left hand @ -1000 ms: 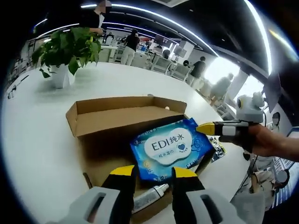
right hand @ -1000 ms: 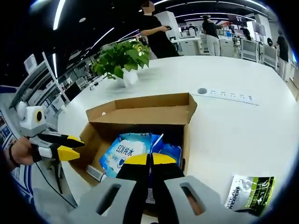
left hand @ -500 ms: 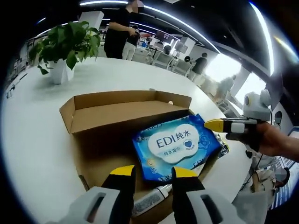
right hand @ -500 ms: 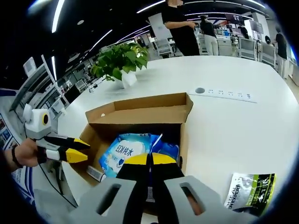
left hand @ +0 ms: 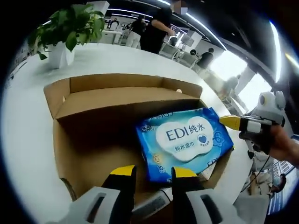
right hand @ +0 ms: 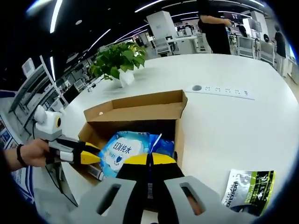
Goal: Operate the shoe box by opening the lid, removing the specified soft item, and placing it in the target area until the item is outside and the box remains undamaged.
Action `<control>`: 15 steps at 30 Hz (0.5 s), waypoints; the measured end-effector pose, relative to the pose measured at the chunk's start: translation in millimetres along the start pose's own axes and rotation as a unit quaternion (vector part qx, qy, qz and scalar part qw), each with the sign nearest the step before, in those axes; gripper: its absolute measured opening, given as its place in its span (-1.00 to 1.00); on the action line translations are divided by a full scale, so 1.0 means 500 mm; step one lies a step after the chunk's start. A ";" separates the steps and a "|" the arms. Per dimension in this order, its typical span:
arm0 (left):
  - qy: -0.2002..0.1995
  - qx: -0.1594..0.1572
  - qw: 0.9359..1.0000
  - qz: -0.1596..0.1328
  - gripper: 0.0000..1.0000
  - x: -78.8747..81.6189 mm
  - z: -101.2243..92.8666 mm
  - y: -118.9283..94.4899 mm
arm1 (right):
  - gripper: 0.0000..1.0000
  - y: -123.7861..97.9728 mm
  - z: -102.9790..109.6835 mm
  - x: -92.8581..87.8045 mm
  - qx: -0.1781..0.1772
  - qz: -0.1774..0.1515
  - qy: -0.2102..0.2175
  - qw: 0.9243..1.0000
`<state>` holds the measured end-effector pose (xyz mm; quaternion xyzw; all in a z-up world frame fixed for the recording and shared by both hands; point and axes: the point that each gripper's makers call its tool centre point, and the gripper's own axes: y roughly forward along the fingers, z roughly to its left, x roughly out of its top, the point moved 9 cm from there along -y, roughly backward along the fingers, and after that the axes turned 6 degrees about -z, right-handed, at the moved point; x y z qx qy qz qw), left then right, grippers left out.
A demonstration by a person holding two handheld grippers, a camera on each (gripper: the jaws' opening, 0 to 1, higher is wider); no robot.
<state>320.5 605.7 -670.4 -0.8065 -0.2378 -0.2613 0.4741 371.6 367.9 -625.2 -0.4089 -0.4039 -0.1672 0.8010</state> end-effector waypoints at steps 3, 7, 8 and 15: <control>-0.011 -0.005 1.000 0.004 -0.41 -0.003 0.001 0.007 | -1.00 0.000 -0.003 -0.002 -0.001 0.000 0.002 1.000; -0.041 -0.027 0.999 0.010 -0.50 -0.006 -0.003 0.023 | -1.00 0.002 -0.011 -0.005 -0.002 -0.001 0.006 1.000; -0.042 -0.028 0.999 0.010 -0.50 -0.007 -0.002 0.028 | -1.00 0.003 -0.015 -0.007 -0.002 -0.001 0.007 1.000; -0.058 -0.041 0.997 0.007 -0.59 -0.004 -0.003 0.035 | -1.00 0.007 -0.024 -0.006 -0.002 -0.001 0.013 1.000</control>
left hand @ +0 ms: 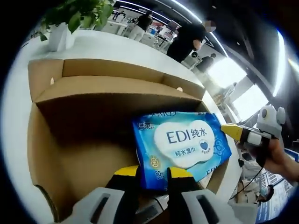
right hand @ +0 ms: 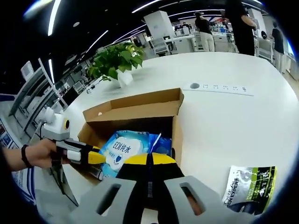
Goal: Operate the shoe box by opening the lid, removing the specified soft item, and placing it in the target area until the item is outside and the box remains undamaged.
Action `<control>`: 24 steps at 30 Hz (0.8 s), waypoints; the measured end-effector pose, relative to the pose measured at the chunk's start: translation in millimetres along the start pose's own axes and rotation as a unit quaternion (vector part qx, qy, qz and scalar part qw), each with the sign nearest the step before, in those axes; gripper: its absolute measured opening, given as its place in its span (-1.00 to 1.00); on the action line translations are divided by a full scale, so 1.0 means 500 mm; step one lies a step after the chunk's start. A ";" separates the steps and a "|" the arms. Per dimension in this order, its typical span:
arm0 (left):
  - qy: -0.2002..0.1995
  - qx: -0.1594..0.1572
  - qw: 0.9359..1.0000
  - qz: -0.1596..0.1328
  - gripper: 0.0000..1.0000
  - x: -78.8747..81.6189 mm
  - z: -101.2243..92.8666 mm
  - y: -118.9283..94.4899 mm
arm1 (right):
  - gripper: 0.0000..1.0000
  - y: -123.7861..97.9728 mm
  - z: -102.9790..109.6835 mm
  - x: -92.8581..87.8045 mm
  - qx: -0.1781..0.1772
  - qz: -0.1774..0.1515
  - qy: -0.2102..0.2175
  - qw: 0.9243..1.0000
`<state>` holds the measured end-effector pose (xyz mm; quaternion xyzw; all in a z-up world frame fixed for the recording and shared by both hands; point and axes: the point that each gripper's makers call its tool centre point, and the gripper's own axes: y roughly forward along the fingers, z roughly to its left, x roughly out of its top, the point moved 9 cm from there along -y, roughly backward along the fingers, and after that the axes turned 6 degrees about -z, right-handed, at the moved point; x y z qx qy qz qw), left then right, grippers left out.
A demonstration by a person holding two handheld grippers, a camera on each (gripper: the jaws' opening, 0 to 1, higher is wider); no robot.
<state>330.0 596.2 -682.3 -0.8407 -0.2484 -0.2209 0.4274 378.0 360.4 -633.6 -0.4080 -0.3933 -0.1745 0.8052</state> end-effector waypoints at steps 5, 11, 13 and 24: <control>0.008 0.003 1.000 -0.020 -0.81 0.003 0.002 -0.005 | -1.00 0.000 0.002 0.000 0.002 -0.001 0.002 1.000; 0.009 0.001 1.000 -0.026 -0.87 0.004 0.000 -0.008 | -1.00 0.006 0.001 0.000 0.001 -0.001 0.007 1.000; 0.009 0.001 1.000 -0.029 -0.88 0.007 -0.002 -0.010 | -1.00 0.008 0.001 -0.001 0.000 0.002 0.012 1.000; 0.009 -0.014 0.999 -0.049 -0.91 0.022 -0.011 -0.028 | -1.00 0.016 0.015 -0.015 -0.001 0.018 0.000 1.000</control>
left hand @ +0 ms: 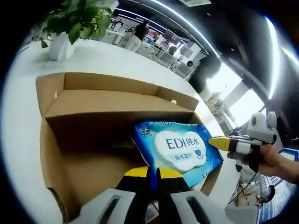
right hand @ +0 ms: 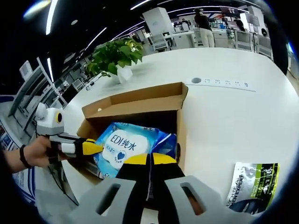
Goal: Operate the shoe box by opening the lid, removing the specified soft item, and placing it in the target area until the item is outside and the box remains undamaged.
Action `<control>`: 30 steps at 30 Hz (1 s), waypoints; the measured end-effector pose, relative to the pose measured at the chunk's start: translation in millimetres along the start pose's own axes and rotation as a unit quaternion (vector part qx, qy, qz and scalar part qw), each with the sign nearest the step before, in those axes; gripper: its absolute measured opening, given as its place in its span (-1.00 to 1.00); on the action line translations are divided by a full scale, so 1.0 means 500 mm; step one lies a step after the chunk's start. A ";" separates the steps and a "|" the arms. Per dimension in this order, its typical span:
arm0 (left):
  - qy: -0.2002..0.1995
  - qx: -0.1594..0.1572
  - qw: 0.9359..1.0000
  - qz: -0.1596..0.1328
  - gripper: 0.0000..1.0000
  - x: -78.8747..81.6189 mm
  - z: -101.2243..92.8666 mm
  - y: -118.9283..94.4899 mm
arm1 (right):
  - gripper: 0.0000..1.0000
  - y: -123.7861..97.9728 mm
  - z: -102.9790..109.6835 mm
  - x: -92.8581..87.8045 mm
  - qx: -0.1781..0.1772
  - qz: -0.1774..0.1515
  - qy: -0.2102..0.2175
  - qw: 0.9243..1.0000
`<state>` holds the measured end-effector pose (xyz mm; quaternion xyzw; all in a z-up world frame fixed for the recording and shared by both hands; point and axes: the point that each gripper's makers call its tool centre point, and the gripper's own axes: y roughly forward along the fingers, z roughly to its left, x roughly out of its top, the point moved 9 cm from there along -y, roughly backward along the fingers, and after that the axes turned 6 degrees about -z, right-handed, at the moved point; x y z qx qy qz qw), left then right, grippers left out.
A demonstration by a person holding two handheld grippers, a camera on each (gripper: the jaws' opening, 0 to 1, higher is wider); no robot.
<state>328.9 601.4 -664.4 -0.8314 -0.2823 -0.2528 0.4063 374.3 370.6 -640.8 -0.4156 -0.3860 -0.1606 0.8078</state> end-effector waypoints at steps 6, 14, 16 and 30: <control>0.004 -0.004 1.000 -0.008 -0.91 0.008 -0.006 -0.006 | -1.00 -0.007 0.001 0.004 0.000 -0.006 0.007 1.000; 0.012 -0.009 1.000 -0.020 -0.91 0.022 -0.022 -0.020 | -1.00 -0.023 0.007 0.017 -0.001 -0.019 0.012 1.000; 0.013 -0.010 1.000 -0.024 -0.91 0.026 -0.026 -0.023 | -1.00 -0.027 0.009 0.021 -0.001 -0.024 0.012 1.000; 0.035 -0.024 0.998 -0.045 -0.92 0.062 -0.065 -0.030 | -1.00 -0.066 0.002 0.047 -0.006 -0.057 0.016 0.998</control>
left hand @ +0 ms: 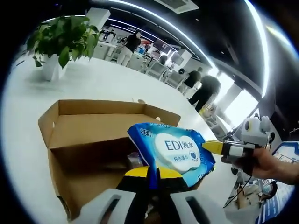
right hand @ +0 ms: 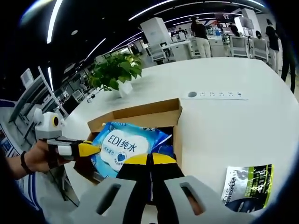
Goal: Operate the shoe box by opening the lid, removing the specified soft item, and placing it in the target area until the item is outside and the box remains undamaged.
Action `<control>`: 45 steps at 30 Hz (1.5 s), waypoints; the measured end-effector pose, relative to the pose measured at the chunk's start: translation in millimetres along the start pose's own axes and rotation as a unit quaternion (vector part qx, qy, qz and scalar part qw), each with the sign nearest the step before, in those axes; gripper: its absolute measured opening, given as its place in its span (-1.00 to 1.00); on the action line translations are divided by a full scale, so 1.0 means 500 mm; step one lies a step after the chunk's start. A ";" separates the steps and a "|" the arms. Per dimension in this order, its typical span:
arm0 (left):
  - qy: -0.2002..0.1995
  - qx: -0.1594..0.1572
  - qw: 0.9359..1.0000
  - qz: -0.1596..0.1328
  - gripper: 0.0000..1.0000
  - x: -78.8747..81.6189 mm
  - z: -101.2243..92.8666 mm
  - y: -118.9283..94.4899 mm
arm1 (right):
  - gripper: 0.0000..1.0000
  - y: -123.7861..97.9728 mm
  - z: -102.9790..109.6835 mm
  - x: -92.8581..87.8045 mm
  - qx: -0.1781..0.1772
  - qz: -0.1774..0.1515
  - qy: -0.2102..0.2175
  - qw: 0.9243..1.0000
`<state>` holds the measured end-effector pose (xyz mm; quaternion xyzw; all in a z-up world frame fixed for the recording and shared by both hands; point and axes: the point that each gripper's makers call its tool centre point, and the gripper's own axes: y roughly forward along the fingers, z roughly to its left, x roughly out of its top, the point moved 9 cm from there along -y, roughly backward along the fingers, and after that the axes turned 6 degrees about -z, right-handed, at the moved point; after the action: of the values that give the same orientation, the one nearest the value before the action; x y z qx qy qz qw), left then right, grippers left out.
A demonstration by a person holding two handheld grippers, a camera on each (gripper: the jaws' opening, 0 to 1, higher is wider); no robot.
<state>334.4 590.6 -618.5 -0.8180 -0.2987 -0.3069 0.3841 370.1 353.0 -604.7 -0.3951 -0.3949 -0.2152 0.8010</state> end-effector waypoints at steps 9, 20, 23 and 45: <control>0.010 -0.014 1.000 -0.005 -0.92 0.011 -0.035 0.010 | -1.00 -0.029 -0.016 0.012 -0.008 -0.011 0.000 1.000; 0.021 -0.025 0.999 -0.001 -0.92 0.014 -0.067 0.026 | -1.00 -0.065 -0.034 0.014 -0.015 -0.021 -0.002 1.000; 0.022 -0.027 0.999 0.000 -0.92 0.013 -0.076 0.030 | -1.00 -0.072 -0.042 0.015 -0.017 -0.023 0.000 1.000; 0.055 -0.066 0.996 0.033 -0.92 -0.013 -0.195 0.106 | -1.00 -0.187 -0.138 -0.010 -0.061 -0.043 0.027 0.997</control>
<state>341.9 481.8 -596.3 -0.8329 -0.2290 -0.3573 0.3553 337.7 242.1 -591.2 -0.4195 -0.3762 -0.2838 0.7758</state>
